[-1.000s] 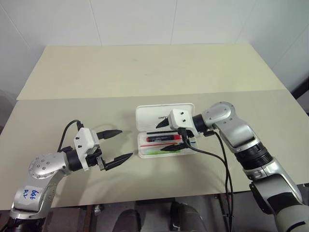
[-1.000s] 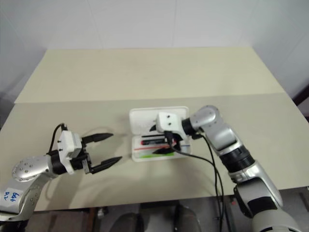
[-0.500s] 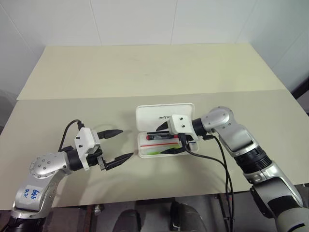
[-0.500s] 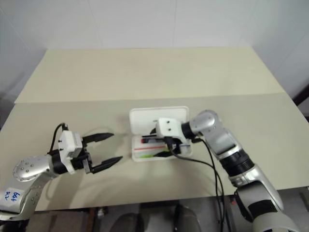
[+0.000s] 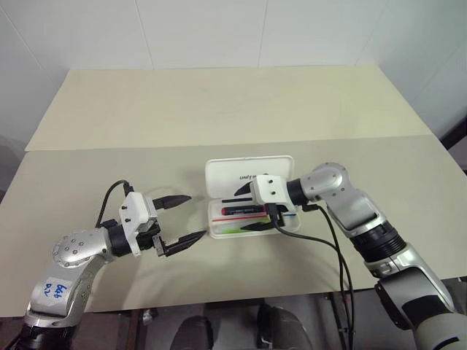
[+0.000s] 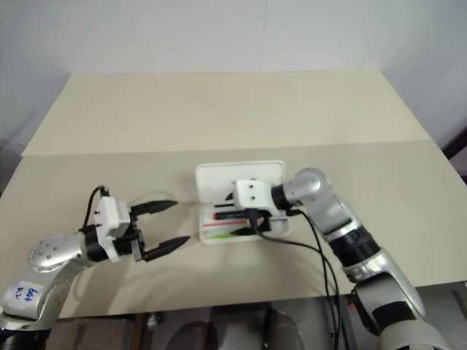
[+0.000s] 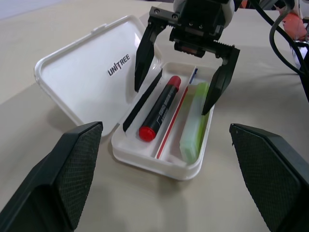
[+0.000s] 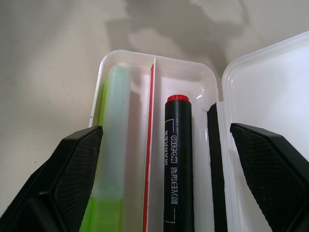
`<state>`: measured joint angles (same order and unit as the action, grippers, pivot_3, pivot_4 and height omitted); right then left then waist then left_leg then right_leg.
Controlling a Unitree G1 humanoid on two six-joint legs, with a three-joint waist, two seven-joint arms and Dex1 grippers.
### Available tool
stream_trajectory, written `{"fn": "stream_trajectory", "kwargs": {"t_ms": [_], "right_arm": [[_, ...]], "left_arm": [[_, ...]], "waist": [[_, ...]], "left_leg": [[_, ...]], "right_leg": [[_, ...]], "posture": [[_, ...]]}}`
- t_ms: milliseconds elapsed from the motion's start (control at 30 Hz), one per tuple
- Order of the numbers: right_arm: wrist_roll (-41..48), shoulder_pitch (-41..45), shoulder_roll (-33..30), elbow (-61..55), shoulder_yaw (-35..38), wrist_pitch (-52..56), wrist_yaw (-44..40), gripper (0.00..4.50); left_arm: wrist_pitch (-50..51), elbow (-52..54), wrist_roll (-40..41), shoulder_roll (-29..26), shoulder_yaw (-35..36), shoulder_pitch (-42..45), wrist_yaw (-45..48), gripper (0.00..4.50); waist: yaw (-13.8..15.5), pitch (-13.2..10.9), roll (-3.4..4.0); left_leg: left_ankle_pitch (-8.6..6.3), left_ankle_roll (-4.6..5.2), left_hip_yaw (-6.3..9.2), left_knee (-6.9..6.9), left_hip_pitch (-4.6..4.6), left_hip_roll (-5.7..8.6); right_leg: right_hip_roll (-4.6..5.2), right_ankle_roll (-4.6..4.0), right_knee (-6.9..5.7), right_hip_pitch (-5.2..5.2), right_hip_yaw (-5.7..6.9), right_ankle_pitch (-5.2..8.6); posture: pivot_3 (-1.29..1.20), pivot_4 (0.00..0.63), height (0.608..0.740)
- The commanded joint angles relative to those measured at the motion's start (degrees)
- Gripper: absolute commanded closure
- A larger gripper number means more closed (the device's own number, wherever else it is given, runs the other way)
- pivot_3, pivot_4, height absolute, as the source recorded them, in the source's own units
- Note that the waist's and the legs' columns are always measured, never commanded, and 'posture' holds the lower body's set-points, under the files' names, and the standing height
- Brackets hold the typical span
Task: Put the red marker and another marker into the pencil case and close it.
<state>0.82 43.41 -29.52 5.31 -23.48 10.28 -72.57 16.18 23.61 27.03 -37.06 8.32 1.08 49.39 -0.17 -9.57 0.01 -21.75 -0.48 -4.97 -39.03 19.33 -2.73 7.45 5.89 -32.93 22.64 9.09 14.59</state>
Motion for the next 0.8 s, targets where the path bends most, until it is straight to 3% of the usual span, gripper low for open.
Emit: {"fn": "stream_trajectory", "kwargs": {"t_ms": [33, 433, 533, 633, 800], "right_arm": [[-0.1, 0.1, 0.2, -0.8, 0.7, -1.3, 0.9, 0.04], [-1.9, 0.7, 0.5, -0.1, 1.0, -3.9, 3.8, 0.04], [4.7, -0.5, 0.9, -4.3, 4.0, 3.3, 2.1, 0.04], [14.2, -2.7, -4.1, -10.3, 7.8, 10.7, -5.4, 0.04], [18.2, -7.2, -13.8, -9.5, 12.8, 6.7, -12.7, 0.04]], "left_arm": [[-1.2, -0.1, -0.2, 0.3, 0.0, 0.6, -0.2, 0.0], [-1.4, -0.8, -0.4, 0.8, -0.7, 1.6, 0.0, 0.0], [-1.4, -0.7, -0.5, 0.9, -0.9, 1.7, -0.1, 0.0], [-1.4, -0.5, -0.2, 0.6, -0.3, 1.2, 0.2, 0.0], [-1.6, -0.2, 0.0, -0.2, 1.2, -0.2, 0.6, 0.0]], "waist": [[0.0, 0.0, 0.0], [0.0, 0.0, 0.0], [0.0, 0.0, 0.0], [0.3, 0.0, 0.01], [0.8, 0.0, -0.04]], "left_leg": [[0.0, 0.0, -0.01, 0.0, 0.0, 0.0], [0.0, 0.0, -0.02, 0.0, 0.0, -0.01], [0.0, 0.0, -0.02, 0.0, 0.0, -0.01], [0.0, 0.0, 0.02, 0.01, 0.02, -0.02], [-0.22, 0.23, -0.09, -0.04, -0.01, 0.02]], "right_leg": [[0.0, 0.0, 0.0, 0.0, 0.0, 0.0], [0.0, 0.0, 0.0, 0.0, 0.0, 0.0], [0.0, 0.0, 0.0, 0.0, 0.0, 0.0], [0.0, 0.0, 0.0, 0.0, 0.02, 0.0], [0.08, 0.0, 0.04, -0.02, 0.04, 0.0]], "posture": [[0.0, 0.15, 0.74], [0.0, 0.15, 0.74], [0.0, 0.15, 0.74], [0.0, 0.15, 0.74], [0.0, 0.15, 0.74]]}}
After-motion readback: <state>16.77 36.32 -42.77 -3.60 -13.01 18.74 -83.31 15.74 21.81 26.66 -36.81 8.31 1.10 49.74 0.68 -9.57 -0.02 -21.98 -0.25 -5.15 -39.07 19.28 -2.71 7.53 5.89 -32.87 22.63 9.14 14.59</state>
